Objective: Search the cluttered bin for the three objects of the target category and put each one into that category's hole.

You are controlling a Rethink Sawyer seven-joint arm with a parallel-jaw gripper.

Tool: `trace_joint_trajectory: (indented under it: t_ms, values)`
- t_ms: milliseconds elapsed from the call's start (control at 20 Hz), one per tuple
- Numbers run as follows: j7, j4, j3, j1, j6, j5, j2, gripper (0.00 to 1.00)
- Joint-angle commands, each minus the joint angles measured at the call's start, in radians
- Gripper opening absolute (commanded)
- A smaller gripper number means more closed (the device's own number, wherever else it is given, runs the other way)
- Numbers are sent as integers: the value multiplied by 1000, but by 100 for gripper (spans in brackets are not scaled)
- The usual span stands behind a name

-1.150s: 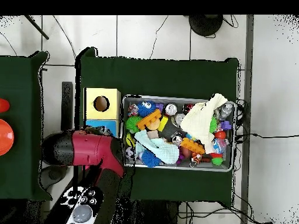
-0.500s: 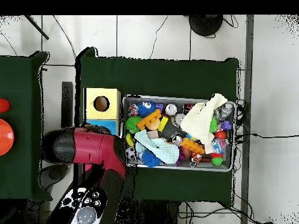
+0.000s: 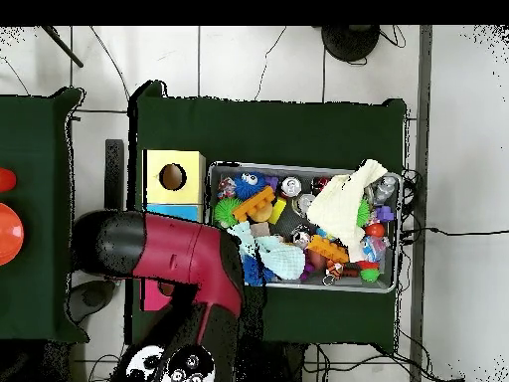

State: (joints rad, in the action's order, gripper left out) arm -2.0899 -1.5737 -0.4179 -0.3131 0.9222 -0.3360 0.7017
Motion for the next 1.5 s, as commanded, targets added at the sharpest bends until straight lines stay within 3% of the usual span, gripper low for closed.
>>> trace_joint_trajectory:
  t_ms: [50,250,650,1050,1500]
  values:
    - [-75,39,55,77,36,29,41,100]
    - [89,40,105,198,-103,75,20,100]
    - [284,46,233,429,-260,208,-8,100]
    - [306,128,376,575,-227,316,-70,100]
    - [263,217,424,589,-178,442,-91,100]
